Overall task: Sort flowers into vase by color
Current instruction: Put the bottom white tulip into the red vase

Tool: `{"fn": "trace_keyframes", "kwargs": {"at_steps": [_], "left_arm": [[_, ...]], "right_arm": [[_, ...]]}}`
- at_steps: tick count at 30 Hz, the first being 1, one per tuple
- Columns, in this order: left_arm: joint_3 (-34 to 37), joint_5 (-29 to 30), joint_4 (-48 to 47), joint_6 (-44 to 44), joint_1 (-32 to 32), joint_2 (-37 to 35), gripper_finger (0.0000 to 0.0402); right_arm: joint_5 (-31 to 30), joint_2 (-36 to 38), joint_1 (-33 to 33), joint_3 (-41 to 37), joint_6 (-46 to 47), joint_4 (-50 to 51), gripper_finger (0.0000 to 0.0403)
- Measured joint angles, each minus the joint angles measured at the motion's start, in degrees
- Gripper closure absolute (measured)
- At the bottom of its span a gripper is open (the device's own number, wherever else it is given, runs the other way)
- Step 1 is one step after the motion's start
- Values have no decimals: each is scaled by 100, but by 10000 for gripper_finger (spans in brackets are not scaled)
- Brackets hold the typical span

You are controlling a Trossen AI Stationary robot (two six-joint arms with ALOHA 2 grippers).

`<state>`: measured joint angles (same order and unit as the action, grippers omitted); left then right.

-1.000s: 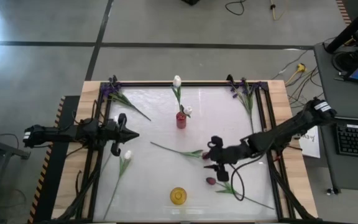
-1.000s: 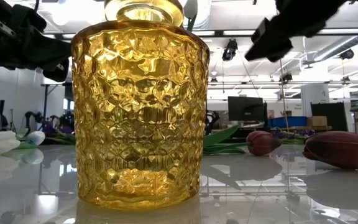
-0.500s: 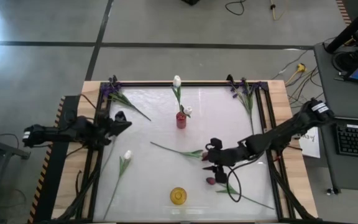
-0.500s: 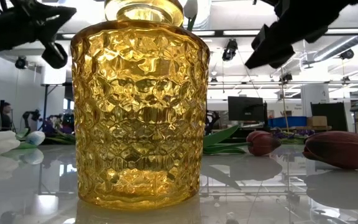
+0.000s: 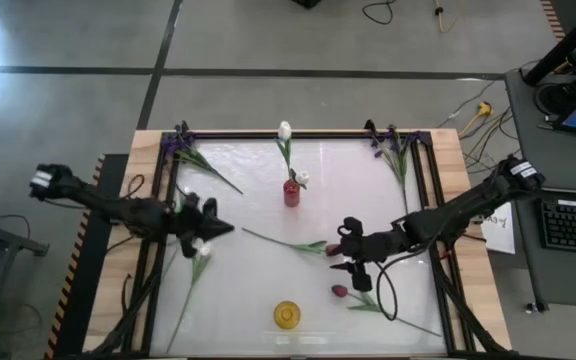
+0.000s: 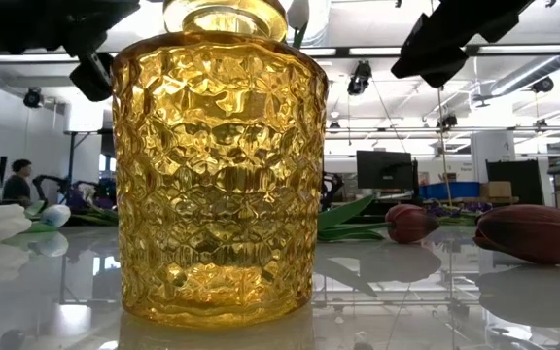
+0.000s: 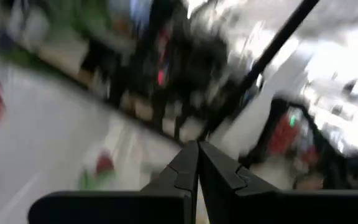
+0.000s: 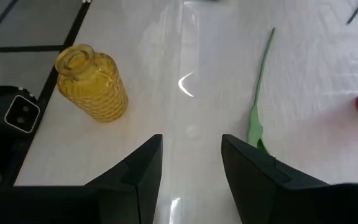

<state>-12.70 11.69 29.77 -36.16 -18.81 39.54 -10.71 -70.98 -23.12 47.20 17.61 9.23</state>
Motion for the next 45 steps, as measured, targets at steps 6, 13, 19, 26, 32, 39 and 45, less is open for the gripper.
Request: {"fn": "trace_keyframes", "kwargs": {"at_steps": [6,13,19,26,32,39,45], "left_arm": [[-1580,-27,-2885,-1028,-476,1164,402],[-3335,-706,-6710,-2849,-967,2449,400],[-3845,-1446,-8316,-4273,-1396,3352,349],[-3555,-1577,-8532,-5350,-1504,4002,227],[-3515,-1575,-8640,-5450,-1458,4547,178],[-3111,-1578,-8195,-5576,-1292,4940,200],[-3060,-1366,-7683,-5399,-1260,5029,249]], "right_arm": [[-191,94,0,0,-17,317,255],[-198,90,0,0,-20,744,252],[-383,88,0,-31,-167,925,247],[-436,88,0,-48,-163,1371,232],[-434,86,-2,-61,-61,1469,231],[-433,83,-173,-92,121,1467,234],[-433,83,-346,-94,210,1460,239]]}}
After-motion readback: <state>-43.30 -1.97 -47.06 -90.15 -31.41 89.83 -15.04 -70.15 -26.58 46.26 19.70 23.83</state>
